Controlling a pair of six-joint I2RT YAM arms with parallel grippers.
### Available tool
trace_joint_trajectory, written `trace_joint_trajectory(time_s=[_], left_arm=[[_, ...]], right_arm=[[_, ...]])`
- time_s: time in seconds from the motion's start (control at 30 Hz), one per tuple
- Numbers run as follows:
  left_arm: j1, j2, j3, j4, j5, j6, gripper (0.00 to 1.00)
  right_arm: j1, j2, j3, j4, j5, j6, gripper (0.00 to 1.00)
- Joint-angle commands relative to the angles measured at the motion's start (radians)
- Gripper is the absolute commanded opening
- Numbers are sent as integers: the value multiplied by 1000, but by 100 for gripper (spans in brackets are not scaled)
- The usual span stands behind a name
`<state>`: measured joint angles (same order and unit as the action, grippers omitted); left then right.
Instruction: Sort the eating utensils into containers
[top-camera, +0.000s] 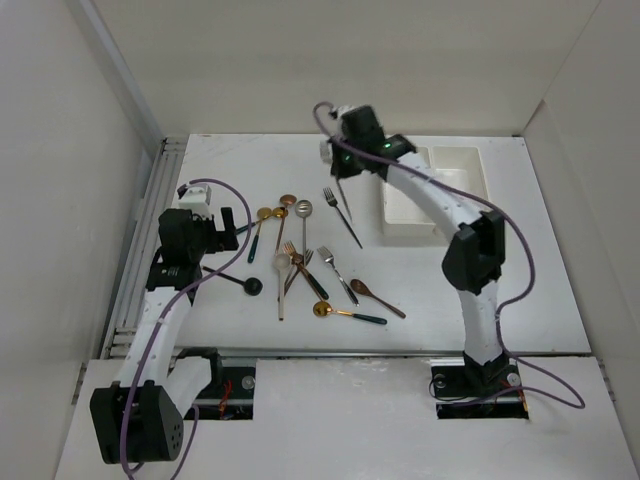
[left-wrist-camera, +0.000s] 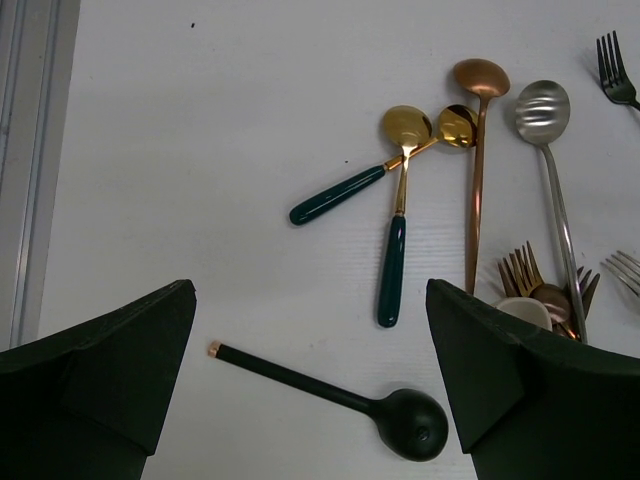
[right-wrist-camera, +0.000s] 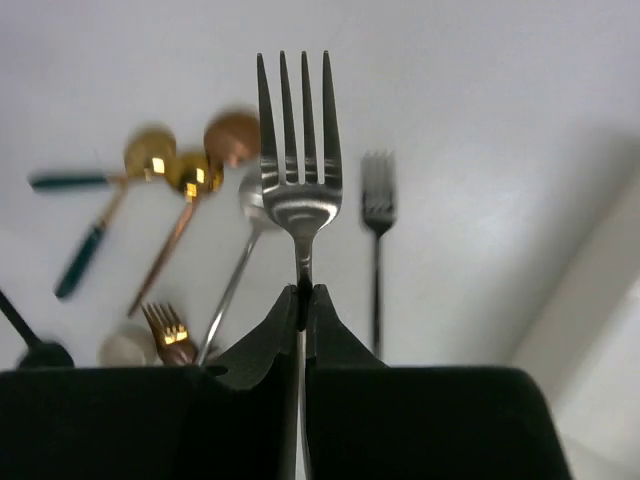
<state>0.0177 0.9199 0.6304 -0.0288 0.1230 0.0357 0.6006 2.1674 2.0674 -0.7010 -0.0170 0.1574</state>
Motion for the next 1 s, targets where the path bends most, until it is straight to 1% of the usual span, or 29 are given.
trace_joint_trajectory(time_s=[0.0, 0.03, 0.07, 0.1, 0.2, 0.27, 0.33, 0.5, 0.57, 0.63, 0.73, 0.8, 0.9, 0.93, 0.97], left_arm=[[5, 11, 31, 46, 3, -3, 99], [5, 11, 31, 46, 3, -3, 99], [5, 11, 31, 46, 3, -3, 99], [5, 22, 31, 46, 3, -3, 99], [16, 34, 31, 67, 13, -13, 99], [27, 46, 31, 78, 13, -22, 99], [27, 80, 43, 87, 35, -22, 99], [36, 140, 52, 119, 44, -22, 97], [36, 169, 72, 119, 55, -22, 96], [36, 189, 81, 119, 64, -22, 96], [36, 229, 101, 110, 64, -13, 94], [36, 257, 115, 99, 75, 29, 92], [36, 292, 144, 78, 75, 69, 90], [36, 292, 156, 78, 84, 90, 90], [36, 307, 157, 78, 84, 104, 88]], right_arm=[[-159, -178, 112, 66, 32, 27, 0], [-191, -205, 112, 66, 60, 27, 0], [-223, -215, 112, 48, 121, 13, 0], [-292, -224, 102, 19, 140, 4, 0], [-408, -224, 57, -26, 187, -73, 0], [-449, -200, 25, -48, 218, -151, 0], [-499, -176, -24, -58, 198, -200, 0], [-553, -109, -121, 20, 226, -226, 0], [-582, -78, -121, 34, 215, -191, 0], [-594, -22, -83, 18, 201, -171, 0], [-594, 21, -72, 26, 245, -171, 0], [-594, 40, -41, 37, 255, -171, 0], [-594, 74, -10, 12, 221, -182, 0], [-594, 74, 2, -1, 221, -182, 13], [-594, 74, 2, -2, 210, -182, 21]])
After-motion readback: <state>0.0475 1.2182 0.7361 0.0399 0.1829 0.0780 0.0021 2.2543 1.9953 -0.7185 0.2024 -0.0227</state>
